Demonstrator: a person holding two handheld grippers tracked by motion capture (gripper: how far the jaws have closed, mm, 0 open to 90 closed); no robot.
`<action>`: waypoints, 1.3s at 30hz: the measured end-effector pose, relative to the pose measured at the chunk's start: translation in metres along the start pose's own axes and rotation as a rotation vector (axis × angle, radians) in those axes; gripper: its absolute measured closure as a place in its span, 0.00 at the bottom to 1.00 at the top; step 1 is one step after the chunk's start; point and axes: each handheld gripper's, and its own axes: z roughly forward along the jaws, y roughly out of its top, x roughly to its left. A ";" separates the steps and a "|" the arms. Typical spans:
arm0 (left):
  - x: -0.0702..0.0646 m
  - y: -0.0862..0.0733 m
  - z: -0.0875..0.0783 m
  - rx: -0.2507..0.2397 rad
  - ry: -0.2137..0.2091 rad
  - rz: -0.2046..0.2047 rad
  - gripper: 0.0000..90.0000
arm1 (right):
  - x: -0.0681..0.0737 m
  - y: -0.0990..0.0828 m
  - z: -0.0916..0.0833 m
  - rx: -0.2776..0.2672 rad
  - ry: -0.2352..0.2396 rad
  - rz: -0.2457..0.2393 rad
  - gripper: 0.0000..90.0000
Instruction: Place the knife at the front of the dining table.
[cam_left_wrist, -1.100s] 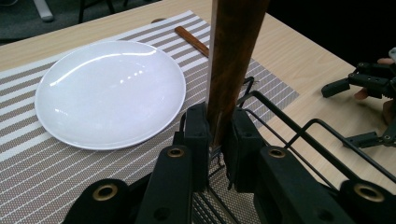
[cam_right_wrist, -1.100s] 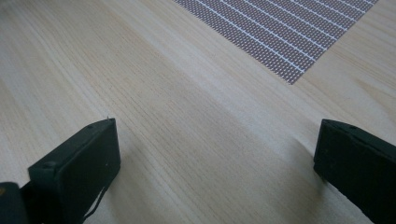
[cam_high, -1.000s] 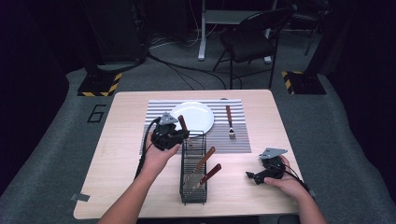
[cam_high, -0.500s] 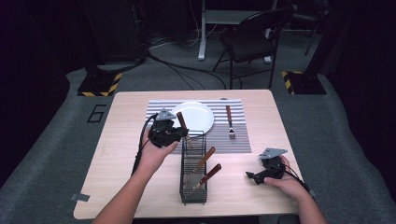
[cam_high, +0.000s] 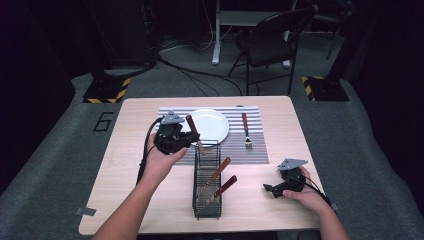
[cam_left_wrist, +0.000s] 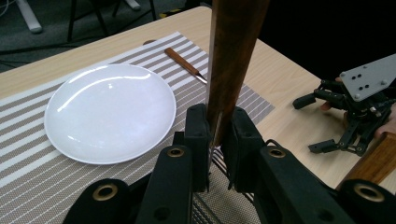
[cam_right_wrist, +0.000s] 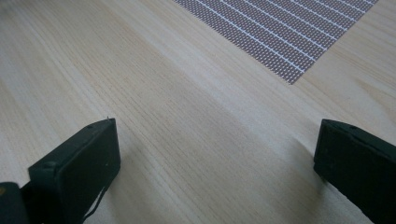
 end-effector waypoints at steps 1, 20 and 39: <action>0.001 0.003 -0.004 -0.007 -0.005 -0.002 0.89 | 0.000 0.000 0.000 0.000 0.000 0.000 0.00; 0.001 0.022 -0.037 -0.041 0.028 0.026 0.89 | 0.000 0.000 0.000 0.000 0.000 0.000 0.00; 0.033 0.017 -0.050 -0.051 0.095 -0.034 0.89 | 0.000 0.000 0.000 0.000 -0.001 0.000 0.00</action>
